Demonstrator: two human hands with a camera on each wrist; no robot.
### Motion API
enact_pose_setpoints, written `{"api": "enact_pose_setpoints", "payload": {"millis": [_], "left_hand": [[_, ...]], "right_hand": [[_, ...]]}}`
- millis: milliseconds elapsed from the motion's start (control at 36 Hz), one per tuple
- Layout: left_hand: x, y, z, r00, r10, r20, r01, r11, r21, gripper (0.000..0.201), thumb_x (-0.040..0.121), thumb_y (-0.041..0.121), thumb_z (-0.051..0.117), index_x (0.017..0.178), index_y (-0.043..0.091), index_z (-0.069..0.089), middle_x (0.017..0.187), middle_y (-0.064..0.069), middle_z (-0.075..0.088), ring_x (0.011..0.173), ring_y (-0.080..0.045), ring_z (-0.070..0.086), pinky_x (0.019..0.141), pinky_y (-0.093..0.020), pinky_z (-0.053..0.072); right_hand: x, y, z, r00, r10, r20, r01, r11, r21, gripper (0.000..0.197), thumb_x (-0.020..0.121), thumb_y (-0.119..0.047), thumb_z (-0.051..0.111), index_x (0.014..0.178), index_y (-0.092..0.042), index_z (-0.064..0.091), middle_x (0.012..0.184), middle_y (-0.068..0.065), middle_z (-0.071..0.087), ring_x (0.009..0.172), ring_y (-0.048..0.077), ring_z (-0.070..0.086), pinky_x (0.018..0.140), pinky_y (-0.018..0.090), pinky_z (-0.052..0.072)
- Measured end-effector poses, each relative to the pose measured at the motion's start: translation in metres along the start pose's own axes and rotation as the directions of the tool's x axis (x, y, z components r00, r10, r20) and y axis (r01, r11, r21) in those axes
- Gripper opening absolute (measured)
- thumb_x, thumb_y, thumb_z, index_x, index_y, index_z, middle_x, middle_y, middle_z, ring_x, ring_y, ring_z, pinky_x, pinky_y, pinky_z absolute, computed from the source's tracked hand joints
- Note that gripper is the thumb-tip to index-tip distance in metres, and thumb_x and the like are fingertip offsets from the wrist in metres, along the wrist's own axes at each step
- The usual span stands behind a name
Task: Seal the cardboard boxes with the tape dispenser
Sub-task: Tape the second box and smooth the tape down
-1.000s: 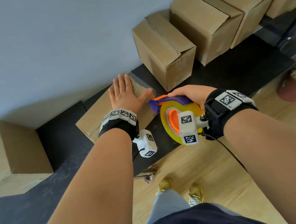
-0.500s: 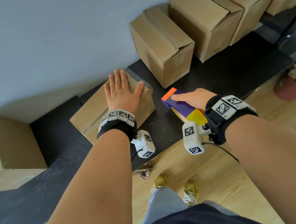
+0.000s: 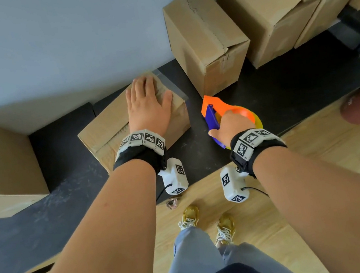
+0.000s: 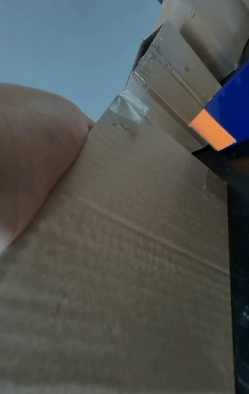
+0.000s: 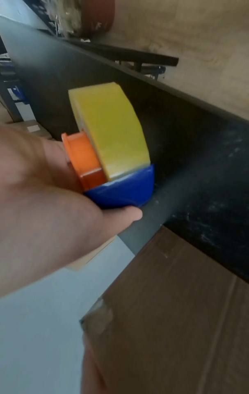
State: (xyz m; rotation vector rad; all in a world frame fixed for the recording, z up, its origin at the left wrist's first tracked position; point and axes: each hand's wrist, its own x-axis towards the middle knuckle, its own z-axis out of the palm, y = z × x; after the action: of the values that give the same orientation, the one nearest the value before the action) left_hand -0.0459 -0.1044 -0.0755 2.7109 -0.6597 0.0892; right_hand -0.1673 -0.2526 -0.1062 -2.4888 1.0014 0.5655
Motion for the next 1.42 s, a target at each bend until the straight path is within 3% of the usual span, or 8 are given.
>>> {"api": "enact_pose_setpoints", "payload": {"millis": [111, 222, 389, 528, 611, 667, 1139, 1417], "left_hand": [[0.001, -0.001, 0.001, 1.000, -0.002, -0.006, 0.002, 1.000, 0.003, 0.063, 0.096, 0.051, 0.036, 0.147, 0.014, 0.031, 0.152, -0.003, 0.029, 0.144, -0.021, 0.016, 0.120, -0.040, 0.010], [-0.002, 0.001, -0.001, 1.000, -0.010, -0.016, 0.010, 1.000, -0.009, 0.061, 0.096, 0.050, 0.039, 0.143, 0.011, 0.035, 0.153, -0.006, 0.029, 0.145, -0.022, 0.016, 0.120, -0.038, 0.011], [-0.005, 0.004, -0.002, 1.000, -0.019, 0.020, 0.018, 0.998, 0.052, 0.073, 0.094, 0.062, 0.034, 0.142, 0.008, 0.035, 0.157, -0.009, 0.021, 0.147, -0.021, 0.011, 0.121, -0.037, 0.006], [-0.010, 0.009, -0.007, 0.993, -0.044, 0.109, 0.032, 0.994, 0.108, 0.101, 0.080, 0.080, 0.033, 0.149, 0.008, 0.021, 0.161, -0.008, 0.009, 0.148, -0.021, 0.001, 0.121, -0.037, 0.001], [-0.018, 0.010, -0.008, 0.994, -0.024, 0.110, 0.004, 0.984, 0.179, 0.103, 0.080, 0.080, 0.035, 0.152, 0.009, 0.017, 0.161, -0.007, 0.008, 0.148, -0.022, 0.003, 0.121, -0.038, 0.003], [-0.024, 0.011, -0.009, 0.995, -0.019, 0.096, -0.003, 0.976, 0.219, 0.097, 0.083, 0.076, 0.037, 0.152, 0.011, 0.018, 0.160, -0.007, 0.012, 0.147, -0.024, 0.009, 0.119, -0.038, 0.008], [-0.029, 0.014, -0.027, 0.955, 0.096, 0.282, -0.138, 0.982, 0.131, 0.096, 0.083, 0.052, 0.064, 0.153, 0.014, 0.011, 0.160, 0.000, 0.009, 0.147, -0.019, 0.007, 0.118, -0.038, 0.014], [-0.040, 0.009, -0.048, 0.910, 0.210, 0.357, -0.336, 0.878, 0.340, 0.084, 0.080, 0.039, 0.070, 0.144, 0.054, 0.017, 0.151, 0.004, 0.023, 0.136, -0.025, 0.021, 0.111, -0.043, 0.023]], "right_hand": [[0.007, -0.004, 0.012, 0.998, 0.054, 0.013, -0.054, 0.998, -0.011, 0.053, 0.085, -0.058, 0.065, 0.104, -0.011, 0.051, 0.064, 0.002, 0.051, 0.053, 0.017, 0.050, 0.046, 0.029, 0.038], [0.012, -0.010, 0.020, 0.996, 0.058, 0.073, -0.054, 0.997, -0.061, 0.074, 0.087, -0.057, 0.064, 0.132, -0.005, 0.039, 0.068, 0.004, 0.045, 0.068, 0.019, 0.052, 0.065, 0.031, 0.042], [0.014, -0.011, 0.013, 0.990, 0.061, 0.124, -0.057, 0.998, -0.033, 0.054, 0.083, -0.054, 0.069, 0.111, -0.012, 0.051, 0.072, 0.004, 0.048, 0.073, 0.022, 0.053, 0.074, 0.033, 0.045], [0.006, -0.001, -0.001, 0.996, -0.087, -0.013, 0.088, 0.995, 0.048, 0.058, 0.090, -0.042, 0.066, 0.137, -0.020, 0.041, 0.085, -0.001, 0.058, 0.086, 0.027, 0.062, 0.072, 0.036, 0.047], [-0.003, 0.000, -0.011, 0.995, -0.044, -0.087, 0.046, 0.999, 0.019, 0.026, 0.096, -0.037, 0.054, 0.095, -0.012, 0.055, 0.078, 0.003, 0.060, 0.084, 0.026, 0.065, 0.071, 0.036, 0.049], [-0.007, -0.002, -0.014, 0.994, -0.021, -0.104, 0.023, 0.999, 0.022, 0.023, 0.098, -0.034, 0.050, 0.090, -0.013, 0.054, 0.078, 0.006, 0.060, 0.080, 0.025, 0.063, 0.072, 0.036, 0.051], [-0.030, -0.001, -0.051, 0.969, -0.009, -0.247, 0.114, 0.904, 0.412, 0.023, 0.098, -0.019, 0.049, 0.115, -0.012, 0.063, 0.115, 0.009, 0.065, 0.107, 0.027, 0.060, 0.082, 0.031, 0.042], [-0.035, -0.019, -0.064, 0.955, -0.168, -0.243, 0.266, 0.848, 0.458, 0.043, 0.100, -0.015, 0.043, 0.142, -0.019, 0.047, 0.144, 0.003, 0.051, 0.131, 0.023, 0.048, 0.105, 0.034, 0.037]]}}
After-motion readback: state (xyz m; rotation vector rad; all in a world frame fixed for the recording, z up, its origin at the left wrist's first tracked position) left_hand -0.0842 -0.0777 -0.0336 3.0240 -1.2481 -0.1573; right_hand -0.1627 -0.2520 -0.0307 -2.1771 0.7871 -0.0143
